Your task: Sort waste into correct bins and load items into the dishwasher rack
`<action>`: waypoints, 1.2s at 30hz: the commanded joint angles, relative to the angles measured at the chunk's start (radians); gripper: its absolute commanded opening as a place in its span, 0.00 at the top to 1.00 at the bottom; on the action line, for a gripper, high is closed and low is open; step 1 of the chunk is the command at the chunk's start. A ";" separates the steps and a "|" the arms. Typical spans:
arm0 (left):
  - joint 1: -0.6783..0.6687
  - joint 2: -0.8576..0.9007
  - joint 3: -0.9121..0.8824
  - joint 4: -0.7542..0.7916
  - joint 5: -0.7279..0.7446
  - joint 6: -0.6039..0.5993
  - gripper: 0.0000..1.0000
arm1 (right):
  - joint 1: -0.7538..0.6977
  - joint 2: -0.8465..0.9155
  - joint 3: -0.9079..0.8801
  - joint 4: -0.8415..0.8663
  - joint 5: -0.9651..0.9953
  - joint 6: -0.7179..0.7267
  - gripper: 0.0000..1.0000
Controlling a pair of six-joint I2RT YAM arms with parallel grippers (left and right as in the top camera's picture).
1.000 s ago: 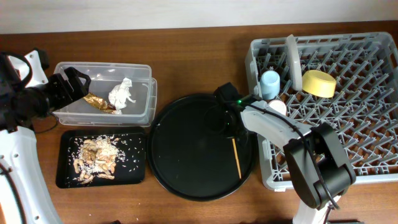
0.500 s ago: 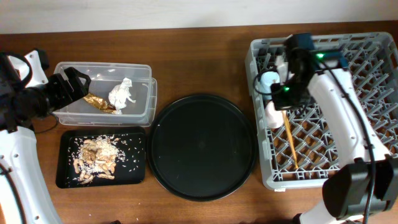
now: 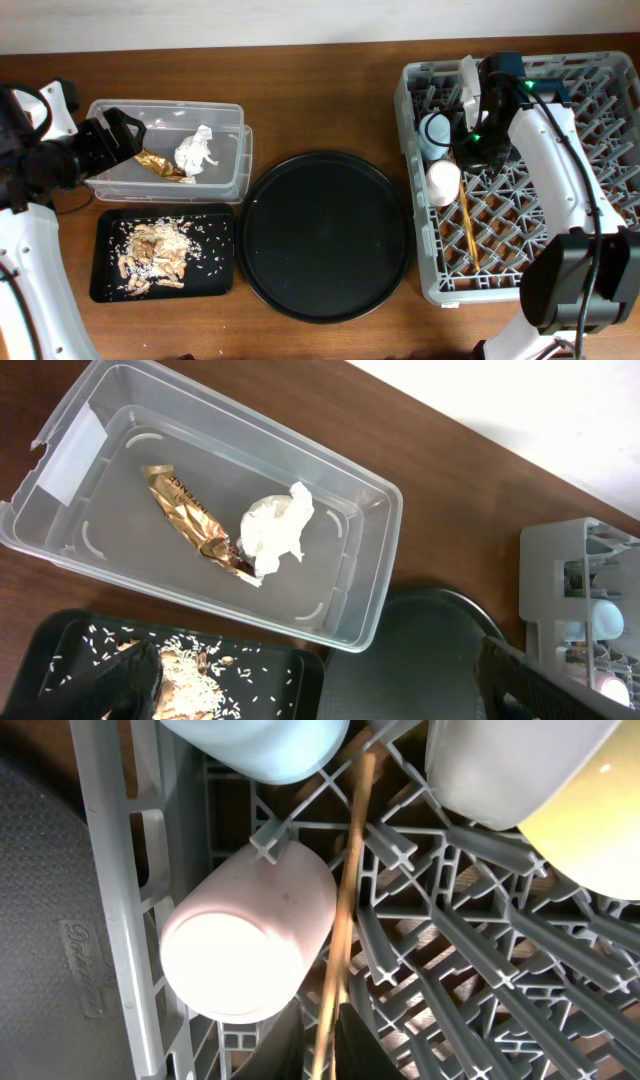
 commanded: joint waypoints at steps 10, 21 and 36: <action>0.003 -0.003 0.001 0.002 0.000 -0.006 0.01 | -0.006 0.009 -0.007 0.026 -0.568 0.008 0.01; 0.003 -0.003 0.001 0.002 0.001 -0.006 0.01 | -0.006 0.009 -0.007 0.027 -0.568 0.008 0.01; 0.003 -0.003 0.001 0.002 0.001 -0.006 0.01 | 0.079 -1.281 -0.165 0.234 -0.120 0.000 0.01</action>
